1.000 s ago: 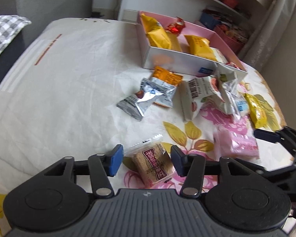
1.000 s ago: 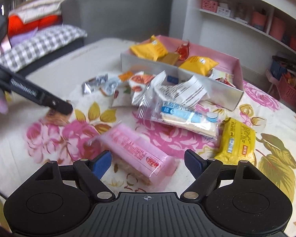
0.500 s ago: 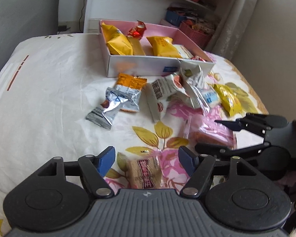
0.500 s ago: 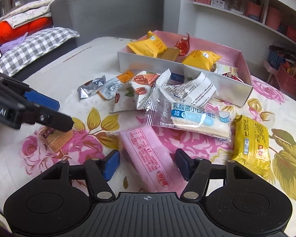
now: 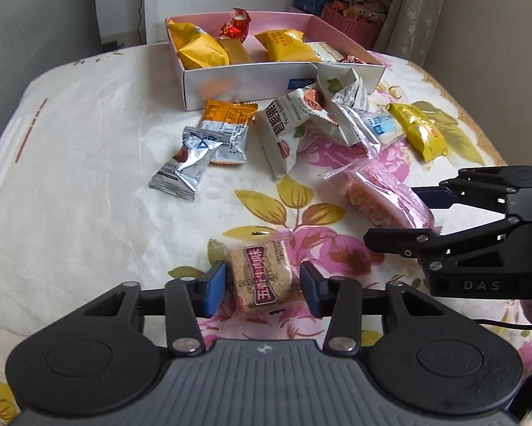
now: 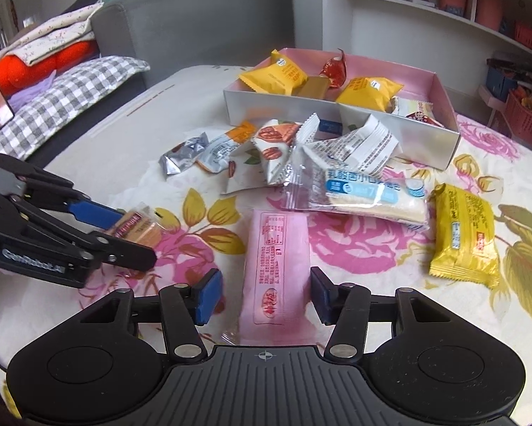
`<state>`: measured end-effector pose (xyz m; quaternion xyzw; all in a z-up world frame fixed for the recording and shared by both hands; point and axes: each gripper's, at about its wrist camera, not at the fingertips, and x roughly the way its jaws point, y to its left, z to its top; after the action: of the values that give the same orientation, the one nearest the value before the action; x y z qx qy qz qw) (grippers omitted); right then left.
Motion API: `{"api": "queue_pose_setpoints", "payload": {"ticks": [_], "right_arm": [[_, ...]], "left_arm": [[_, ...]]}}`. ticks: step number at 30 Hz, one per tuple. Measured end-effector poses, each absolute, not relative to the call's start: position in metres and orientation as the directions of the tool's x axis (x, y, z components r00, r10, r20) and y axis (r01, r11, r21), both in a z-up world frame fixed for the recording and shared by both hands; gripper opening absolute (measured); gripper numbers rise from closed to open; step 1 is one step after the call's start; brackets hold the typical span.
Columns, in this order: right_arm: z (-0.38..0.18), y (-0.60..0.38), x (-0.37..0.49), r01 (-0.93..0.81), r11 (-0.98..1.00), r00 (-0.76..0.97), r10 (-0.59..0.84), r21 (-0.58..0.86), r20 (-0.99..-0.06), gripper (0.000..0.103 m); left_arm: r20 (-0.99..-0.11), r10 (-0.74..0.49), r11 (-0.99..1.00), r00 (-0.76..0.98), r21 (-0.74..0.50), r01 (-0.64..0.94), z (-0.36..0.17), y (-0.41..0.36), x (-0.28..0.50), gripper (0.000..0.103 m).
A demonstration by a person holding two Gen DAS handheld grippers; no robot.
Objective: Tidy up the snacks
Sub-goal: 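Grasp a small square cake with the left tool while the right tool grasps a pink pack, then carry the cake and pink pack into the pink box and open both tools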
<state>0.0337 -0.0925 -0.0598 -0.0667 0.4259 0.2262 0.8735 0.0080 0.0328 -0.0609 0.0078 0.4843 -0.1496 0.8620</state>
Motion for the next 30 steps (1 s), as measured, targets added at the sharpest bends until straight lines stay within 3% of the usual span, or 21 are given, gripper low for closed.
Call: {"api": "queue_pose_setpoints", "payload": {"ticks": [6, 18, 30], "right_arm": [[-0.059, -0.087, 0.036, -0.436, 0.898, 0.54, 0.315, 0.061, -0.78, 0.032], [-0.024, -0.088, 0.034, -0.423, 0.887, 0.517, 0.403, 0.185, -0.755, 0.031], [0.02, -0.104, 0.064, -0.359, 0.886, 0.578, 0.459, 0.295, -0.675, 0.031]], "left_arm": [[-0.835, -0.241, 0.959, 0.494, -0.127, 0.253, -0.06, 0.036, 0.009, 0.032], [-0.799, -0.281, 0.958, 0.532, -0.204, 0.2, -0.04, 0.052, 0.016, 0.031], [-0.727, -0.317, 0.946, 0.609, -0.292, 0.144, -0.001, 0.053, 0.041, 0.031]]}}
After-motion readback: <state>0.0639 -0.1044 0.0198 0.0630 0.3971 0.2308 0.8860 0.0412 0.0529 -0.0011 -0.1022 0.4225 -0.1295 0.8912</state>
